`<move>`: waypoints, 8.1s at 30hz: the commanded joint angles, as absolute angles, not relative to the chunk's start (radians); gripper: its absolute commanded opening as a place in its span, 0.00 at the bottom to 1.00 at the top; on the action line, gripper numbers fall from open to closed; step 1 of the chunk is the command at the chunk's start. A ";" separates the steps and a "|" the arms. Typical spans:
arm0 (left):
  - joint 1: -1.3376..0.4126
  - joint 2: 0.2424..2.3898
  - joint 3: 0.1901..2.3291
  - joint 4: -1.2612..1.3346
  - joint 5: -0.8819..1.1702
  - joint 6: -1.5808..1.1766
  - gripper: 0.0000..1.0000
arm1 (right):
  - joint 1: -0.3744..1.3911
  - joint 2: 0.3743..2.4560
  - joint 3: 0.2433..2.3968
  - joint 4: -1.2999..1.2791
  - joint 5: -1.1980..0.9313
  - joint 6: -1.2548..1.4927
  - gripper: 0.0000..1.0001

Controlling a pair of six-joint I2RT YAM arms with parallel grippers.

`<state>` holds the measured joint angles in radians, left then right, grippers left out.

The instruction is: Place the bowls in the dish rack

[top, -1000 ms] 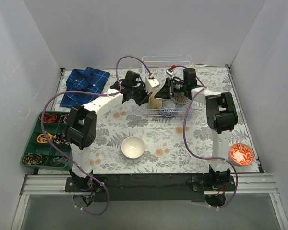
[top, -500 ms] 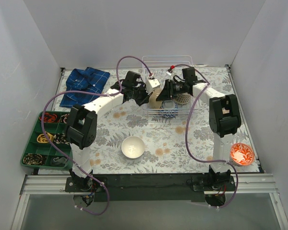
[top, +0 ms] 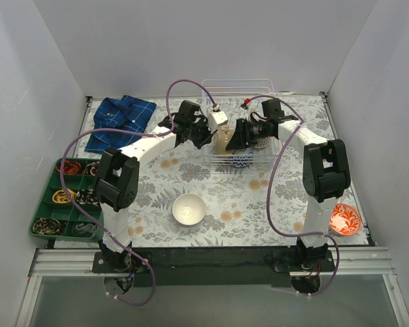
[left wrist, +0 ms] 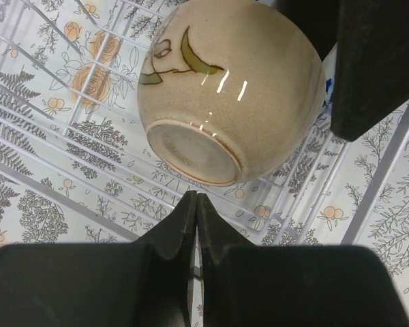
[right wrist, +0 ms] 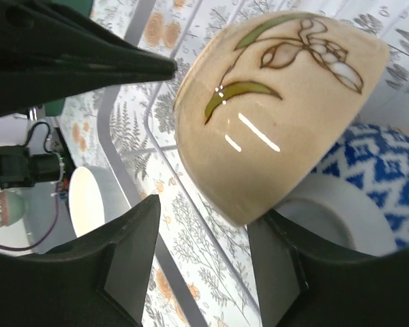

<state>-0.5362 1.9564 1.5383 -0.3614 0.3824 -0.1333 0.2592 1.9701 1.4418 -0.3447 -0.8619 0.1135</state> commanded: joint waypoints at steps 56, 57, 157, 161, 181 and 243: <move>-0.643 1.770 1.414 -0.161 0.244 -0.284 0.00 | 0.063 1.496 1.152 -0.491 -0.492 -0.112 0.59; -0.641 1.773 1.408 -0.161 0.247 -0.281 0.00 | 0.063 1.497 1.154 -0.491 -0.491 -0.113 0.59; -0.555 1.677 1.480 -0.367 0.067 -0.396 0.74 | -0.276 1.203 0.762 -0.999 0.141 -0.571 0.13; -0.557 1.672 1.471 -0.364 0.077 -0.402 0.73 | -0.276 1.181 0.827 -1.029 0.106 -0.563 0.01; -0.532 1.718 1.558 -0.327 -0.081 -0.443 0.73 | -0.109 1.557 1.884 -1.212 -0.848 -0.540 0.01; -0.371 1.976 1.839 -0.603 0.443 -0.506 0.00 | 0.225 2.441 1.815 0.565 -1.577 0.939 0.17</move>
